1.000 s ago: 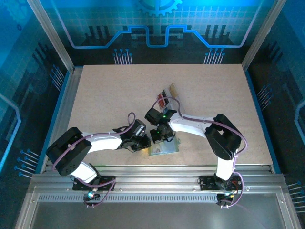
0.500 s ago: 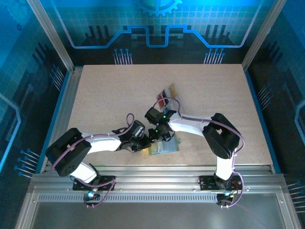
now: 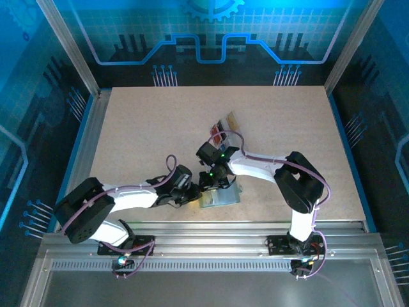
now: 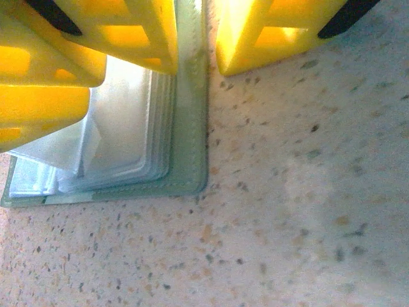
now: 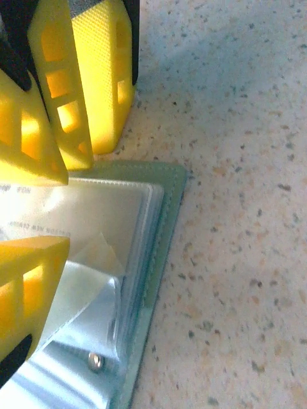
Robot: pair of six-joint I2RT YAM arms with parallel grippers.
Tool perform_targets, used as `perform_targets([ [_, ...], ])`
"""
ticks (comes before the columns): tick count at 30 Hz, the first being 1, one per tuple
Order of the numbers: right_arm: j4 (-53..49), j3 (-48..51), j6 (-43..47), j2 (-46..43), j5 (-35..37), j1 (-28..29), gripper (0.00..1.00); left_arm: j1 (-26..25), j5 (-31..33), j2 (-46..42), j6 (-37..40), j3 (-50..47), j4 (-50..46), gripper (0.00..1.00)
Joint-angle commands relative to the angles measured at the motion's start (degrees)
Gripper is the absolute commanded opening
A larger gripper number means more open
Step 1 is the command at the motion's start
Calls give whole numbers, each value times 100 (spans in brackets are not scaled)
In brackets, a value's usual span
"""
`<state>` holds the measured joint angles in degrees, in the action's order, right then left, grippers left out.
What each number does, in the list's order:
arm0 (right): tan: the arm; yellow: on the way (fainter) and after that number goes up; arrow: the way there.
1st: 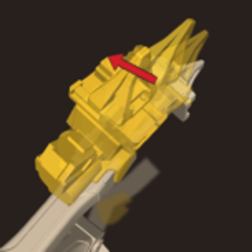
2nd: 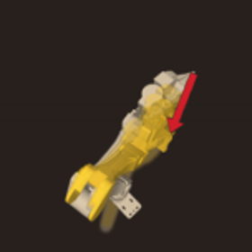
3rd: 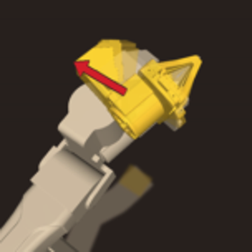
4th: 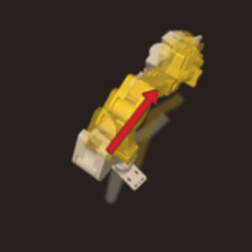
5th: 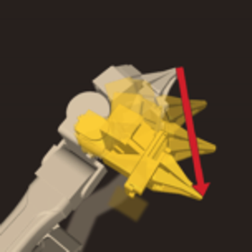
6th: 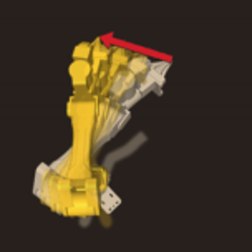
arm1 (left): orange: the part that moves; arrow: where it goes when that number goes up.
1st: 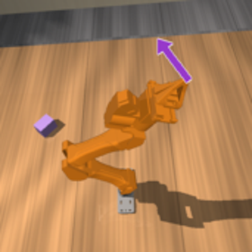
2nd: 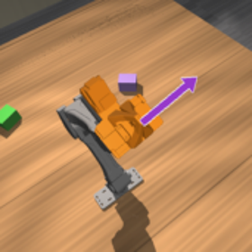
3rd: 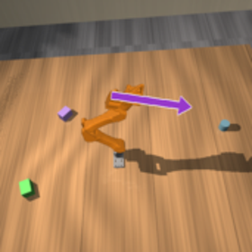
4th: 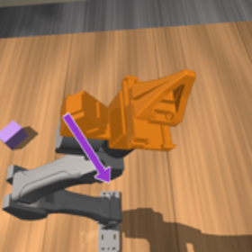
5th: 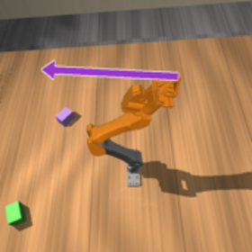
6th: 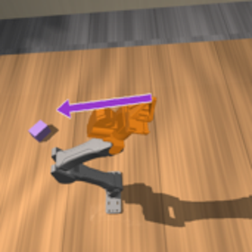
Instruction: Put the credit cards into the card holder
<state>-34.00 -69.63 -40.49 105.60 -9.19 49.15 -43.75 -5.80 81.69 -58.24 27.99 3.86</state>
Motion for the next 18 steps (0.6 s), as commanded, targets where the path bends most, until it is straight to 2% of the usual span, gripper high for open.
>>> perform_targets([
  [1,1203,-417,-46,88,-743,243,28,-219,-357,-241,185,-304,-1021,27],
  [5,1076,-671,39,196,-793,282,28,-7,-299,-703,243,-434,-1360,29],
  [11,614,-1290,376,334,-745,319,30,685,-303,-1793,558,-577,-2259,32],
  [14,2,-1806,764,308,-318,237,32,1203,-341,-2500,843,-544,-2905,35],
  [18,-1080,-2477,1183,176,936,3,39,1774,-446,-3275,1238,-285,-3687,42],
])
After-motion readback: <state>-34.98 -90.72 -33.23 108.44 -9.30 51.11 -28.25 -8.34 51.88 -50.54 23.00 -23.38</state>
